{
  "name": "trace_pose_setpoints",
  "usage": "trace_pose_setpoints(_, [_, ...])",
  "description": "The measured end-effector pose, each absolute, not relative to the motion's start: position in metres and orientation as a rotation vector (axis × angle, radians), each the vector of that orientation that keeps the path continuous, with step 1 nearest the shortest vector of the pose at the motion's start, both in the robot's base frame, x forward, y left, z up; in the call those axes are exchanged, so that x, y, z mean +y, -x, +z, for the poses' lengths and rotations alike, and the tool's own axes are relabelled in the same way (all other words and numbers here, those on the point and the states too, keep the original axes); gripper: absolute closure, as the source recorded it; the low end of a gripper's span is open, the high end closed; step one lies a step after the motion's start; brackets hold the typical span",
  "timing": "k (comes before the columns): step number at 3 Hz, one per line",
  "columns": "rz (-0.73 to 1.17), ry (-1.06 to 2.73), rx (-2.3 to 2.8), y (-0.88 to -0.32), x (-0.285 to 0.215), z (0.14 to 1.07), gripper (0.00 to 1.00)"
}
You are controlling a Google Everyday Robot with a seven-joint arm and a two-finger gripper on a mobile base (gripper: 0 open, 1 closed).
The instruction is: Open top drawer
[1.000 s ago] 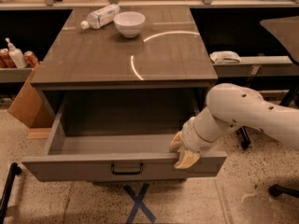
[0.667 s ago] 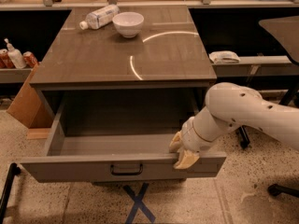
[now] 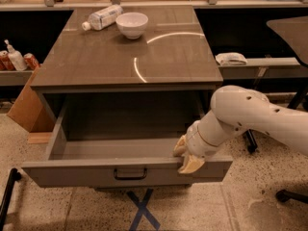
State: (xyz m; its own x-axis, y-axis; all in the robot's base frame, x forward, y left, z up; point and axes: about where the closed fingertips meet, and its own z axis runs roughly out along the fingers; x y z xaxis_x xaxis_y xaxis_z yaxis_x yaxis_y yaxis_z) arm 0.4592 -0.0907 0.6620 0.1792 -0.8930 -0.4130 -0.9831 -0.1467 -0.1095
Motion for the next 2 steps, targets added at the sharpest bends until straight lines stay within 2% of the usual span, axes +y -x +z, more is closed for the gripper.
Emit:
trace_pose_setpoints(1, [0.357,2.113,1.775,-0.4586,-0.0902,0.6618,0.11])
trace_pose_setpoints(2, [0.357,2.114,1.774,-0.4582,-0.0898,0.6617,0.0])
